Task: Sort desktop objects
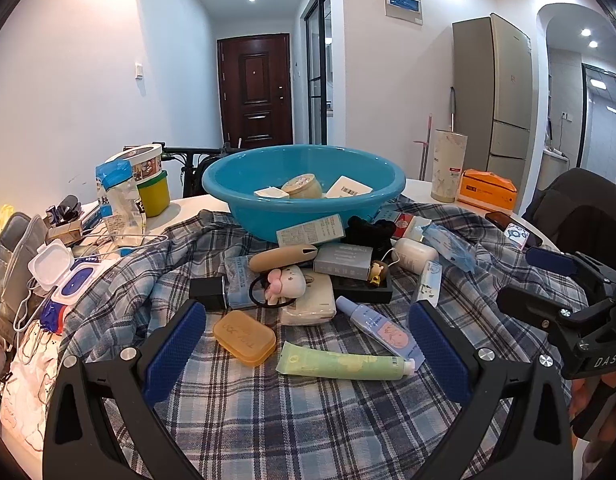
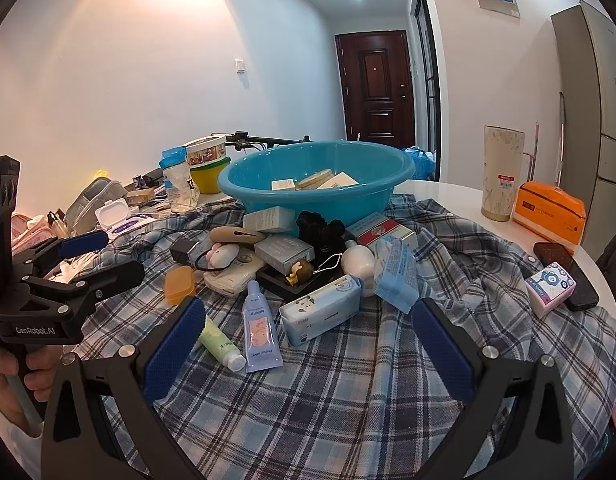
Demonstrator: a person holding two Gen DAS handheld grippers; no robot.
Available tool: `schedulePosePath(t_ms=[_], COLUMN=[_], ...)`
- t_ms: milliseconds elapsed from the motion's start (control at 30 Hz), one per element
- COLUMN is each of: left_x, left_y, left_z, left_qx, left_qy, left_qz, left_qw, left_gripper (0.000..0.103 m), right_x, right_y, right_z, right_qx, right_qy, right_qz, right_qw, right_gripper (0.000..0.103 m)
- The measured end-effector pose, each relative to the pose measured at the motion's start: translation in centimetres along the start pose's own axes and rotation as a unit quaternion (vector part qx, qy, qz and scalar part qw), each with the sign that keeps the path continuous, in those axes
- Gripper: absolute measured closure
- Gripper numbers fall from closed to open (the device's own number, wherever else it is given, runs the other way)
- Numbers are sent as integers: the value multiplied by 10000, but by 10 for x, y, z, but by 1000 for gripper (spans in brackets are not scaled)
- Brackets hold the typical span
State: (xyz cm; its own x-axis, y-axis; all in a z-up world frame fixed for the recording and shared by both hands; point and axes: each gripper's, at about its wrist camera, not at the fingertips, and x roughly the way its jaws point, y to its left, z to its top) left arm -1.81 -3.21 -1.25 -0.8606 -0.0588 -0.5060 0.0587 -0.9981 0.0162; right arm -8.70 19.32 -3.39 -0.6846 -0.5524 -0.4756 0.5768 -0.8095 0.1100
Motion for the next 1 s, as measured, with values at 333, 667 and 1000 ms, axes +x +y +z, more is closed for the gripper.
schedulePosePath(t_ms=[333, 667, 1000], left_x=[3, 3, 3], left_y=[1, 0, -1], left_z=[-2, -1, -2], left_qx=[-15, -38, -34], left_qy=[44, 71, 100], left_qz=[-20, -58, -55], left_qw=[10000, 10000, 9999], left_gripper=[0, 0, 0], right_x=[5, 5, 5], right_y=[3, 2, -2], right_z=[-6, -5, -7], right_qx=[22, 52, 142], right_qy=[96, 108, 134], right_qz=[66, 98, 152], right_qw=[9999, 9999, 9997], right_gripper=[0, 0, 0])
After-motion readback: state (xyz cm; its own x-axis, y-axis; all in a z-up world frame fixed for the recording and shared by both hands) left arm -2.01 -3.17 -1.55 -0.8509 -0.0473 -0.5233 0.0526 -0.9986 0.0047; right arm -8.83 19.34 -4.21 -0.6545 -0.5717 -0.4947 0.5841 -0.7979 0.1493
